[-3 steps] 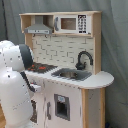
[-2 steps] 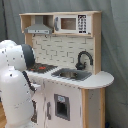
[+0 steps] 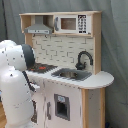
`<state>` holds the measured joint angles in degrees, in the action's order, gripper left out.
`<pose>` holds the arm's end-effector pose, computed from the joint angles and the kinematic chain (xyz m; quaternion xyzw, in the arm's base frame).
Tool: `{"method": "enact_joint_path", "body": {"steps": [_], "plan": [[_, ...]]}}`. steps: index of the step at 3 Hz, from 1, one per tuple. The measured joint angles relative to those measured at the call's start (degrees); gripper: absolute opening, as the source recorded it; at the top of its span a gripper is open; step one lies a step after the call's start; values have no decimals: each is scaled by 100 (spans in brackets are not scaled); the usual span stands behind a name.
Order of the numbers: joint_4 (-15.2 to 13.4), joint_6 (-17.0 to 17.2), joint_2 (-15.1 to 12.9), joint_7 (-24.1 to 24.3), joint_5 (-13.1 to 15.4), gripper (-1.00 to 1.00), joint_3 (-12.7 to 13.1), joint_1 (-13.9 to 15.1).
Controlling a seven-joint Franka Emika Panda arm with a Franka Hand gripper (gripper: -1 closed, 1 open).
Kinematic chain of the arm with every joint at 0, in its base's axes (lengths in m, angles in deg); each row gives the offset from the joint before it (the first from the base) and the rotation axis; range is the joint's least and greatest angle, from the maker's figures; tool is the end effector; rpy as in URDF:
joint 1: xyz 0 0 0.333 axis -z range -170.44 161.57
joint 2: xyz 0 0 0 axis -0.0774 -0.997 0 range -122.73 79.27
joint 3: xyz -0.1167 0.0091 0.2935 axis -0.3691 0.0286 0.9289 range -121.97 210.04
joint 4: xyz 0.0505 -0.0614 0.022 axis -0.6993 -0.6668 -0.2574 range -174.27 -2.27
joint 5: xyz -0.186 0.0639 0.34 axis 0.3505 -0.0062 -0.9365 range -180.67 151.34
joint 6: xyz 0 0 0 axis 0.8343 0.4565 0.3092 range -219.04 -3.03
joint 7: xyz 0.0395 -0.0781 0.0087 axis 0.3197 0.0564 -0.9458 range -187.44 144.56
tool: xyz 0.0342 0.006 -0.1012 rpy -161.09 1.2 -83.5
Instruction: Play with the kitchen
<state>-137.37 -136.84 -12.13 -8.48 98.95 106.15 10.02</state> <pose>0.3435 0.3523 0.3552 0.3087 0.6982 0.2791 0.5824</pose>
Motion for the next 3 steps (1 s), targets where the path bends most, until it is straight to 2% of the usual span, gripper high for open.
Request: {"method": "enact_joint_path", "body": {"steps": [3], "plan": [[-2,-3,0,2077,0,-100,-5,1]]}}
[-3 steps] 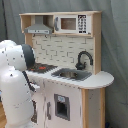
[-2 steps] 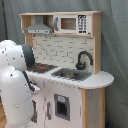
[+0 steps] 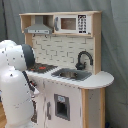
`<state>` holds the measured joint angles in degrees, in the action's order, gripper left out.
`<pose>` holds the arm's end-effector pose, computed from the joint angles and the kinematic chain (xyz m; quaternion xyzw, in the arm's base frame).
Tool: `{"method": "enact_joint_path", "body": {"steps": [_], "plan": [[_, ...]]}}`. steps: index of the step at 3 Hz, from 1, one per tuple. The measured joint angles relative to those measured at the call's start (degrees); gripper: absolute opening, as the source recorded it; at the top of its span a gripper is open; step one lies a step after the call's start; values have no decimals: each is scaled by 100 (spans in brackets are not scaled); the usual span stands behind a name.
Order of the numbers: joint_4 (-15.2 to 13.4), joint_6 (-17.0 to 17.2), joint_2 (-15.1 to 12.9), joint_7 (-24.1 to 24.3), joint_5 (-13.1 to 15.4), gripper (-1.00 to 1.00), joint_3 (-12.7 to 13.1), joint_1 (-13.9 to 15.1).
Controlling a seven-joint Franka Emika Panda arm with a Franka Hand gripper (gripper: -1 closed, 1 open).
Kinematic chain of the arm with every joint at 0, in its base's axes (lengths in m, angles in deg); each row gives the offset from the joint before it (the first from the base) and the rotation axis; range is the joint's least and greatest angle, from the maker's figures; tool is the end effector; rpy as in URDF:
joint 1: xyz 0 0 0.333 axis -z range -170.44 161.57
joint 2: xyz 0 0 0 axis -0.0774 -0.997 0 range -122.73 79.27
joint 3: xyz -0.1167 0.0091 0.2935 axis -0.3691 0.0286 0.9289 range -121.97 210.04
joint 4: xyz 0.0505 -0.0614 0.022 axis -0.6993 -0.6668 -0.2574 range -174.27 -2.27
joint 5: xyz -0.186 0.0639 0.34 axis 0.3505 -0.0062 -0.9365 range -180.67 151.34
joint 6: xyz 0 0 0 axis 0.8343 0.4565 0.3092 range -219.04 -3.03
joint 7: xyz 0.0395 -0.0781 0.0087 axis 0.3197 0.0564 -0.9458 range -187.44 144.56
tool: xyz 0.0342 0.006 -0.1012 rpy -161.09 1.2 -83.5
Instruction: Play with the kitchen
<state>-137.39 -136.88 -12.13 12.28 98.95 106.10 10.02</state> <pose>0.3437 0.3519 0.3550 0.4298 0.6313 0.3792 0.5225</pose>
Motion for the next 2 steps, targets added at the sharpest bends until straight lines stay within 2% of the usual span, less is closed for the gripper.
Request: {"method": "enact_joint_path", "body": {"steps": [2], "plan": [[-10,2,8,1279,9,-100,0,0]]}}
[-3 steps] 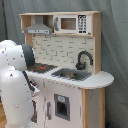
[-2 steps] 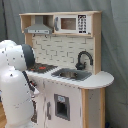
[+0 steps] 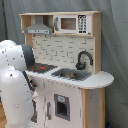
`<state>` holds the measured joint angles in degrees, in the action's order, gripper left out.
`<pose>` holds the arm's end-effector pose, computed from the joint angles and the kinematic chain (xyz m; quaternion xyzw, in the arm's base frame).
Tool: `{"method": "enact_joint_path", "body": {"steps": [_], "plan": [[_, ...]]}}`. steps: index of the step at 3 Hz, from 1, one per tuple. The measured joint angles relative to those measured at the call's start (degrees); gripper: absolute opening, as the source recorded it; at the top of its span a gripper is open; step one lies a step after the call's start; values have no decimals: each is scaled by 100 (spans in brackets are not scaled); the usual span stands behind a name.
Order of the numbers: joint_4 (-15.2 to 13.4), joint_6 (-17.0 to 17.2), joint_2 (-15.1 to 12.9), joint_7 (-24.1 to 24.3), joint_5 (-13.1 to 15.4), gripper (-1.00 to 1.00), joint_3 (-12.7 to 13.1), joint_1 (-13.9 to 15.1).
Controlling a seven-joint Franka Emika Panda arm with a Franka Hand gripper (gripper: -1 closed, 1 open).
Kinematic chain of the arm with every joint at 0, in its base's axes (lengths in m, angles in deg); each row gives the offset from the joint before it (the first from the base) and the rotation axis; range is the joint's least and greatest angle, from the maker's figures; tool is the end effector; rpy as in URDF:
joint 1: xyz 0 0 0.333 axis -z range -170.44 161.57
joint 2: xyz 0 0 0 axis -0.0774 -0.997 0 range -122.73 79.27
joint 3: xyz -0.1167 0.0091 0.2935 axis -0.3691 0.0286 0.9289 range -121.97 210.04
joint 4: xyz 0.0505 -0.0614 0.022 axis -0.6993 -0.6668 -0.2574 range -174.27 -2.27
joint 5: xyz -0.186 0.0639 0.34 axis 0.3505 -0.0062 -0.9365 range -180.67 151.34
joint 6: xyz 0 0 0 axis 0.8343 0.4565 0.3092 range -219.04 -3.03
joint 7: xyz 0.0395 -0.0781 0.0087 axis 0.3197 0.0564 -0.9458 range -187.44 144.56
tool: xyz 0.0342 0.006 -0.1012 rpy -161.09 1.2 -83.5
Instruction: Play with the kitchen
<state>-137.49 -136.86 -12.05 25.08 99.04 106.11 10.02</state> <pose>0.3434 0.3515 0.3547 0.4964 0.5799 0.4348 0.4778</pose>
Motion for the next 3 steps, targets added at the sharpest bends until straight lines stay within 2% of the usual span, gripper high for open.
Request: {"method": "enact_joint_path", "body": {"steps": [3], "plan": [[-35,75,8,1905,28,-100,21,-2]]}}
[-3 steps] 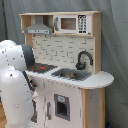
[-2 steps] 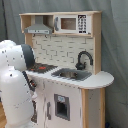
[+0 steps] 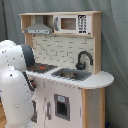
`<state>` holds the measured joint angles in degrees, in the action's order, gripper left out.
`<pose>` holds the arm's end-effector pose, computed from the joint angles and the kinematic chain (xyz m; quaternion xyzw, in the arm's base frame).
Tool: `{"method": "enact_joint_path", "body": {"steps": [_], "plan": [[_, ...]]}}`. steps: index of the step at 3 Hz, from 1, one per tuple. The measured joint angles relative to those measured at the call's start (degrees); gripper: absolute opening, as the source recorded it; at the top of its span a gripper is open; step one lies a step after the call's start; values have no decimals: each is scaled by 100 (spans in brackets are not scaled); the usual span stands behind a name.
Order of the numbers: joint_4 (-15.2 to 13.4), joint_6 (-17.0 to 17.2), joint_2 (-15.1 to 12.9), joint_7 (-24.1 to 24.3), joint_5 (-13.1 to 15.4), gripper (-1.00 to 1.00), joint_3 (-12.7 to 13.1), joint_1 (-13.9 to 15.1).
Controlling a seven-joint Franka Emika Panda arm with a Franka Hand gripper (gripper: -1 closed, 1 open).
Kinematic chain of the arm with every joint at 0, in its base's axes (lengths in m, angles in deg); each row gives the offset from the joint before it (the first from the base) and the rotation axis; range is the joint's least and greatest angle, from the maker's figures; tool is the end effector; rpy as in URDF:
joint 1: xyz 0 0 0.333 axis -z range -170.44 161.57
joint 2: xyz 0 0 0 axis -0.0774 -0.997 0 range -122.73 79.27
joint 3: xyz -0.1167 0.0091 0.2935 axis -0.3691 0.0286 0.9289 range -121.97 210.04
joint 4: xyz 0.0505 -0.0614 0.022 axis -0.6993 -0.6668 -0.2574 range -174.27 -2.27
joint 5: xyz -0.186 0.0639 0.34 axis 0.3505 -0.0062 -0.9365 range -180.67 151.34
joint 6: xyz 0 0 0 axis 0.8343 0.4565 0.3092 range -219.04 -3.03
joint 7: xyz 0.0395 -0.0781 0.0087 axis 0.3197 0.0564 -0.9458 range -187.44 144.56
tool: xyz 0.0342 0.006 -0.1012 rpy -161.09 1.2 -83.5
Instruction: Play with the kitchen
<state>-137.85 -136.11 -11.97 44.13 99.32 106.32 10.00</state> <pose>0.3423 0.3505 0.3530 0.5814 0.4898 0.5083 0.4046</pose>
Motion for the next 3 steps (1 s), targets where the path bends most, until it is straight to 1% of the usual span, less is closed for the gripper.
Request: {"method": "enact_joint_path", "body": {"steps": [2,3], "plan": [[-25,102,-14,1294,0,-100,37,0],[-30,296,0,1840,0,-100,105,-7]]}}
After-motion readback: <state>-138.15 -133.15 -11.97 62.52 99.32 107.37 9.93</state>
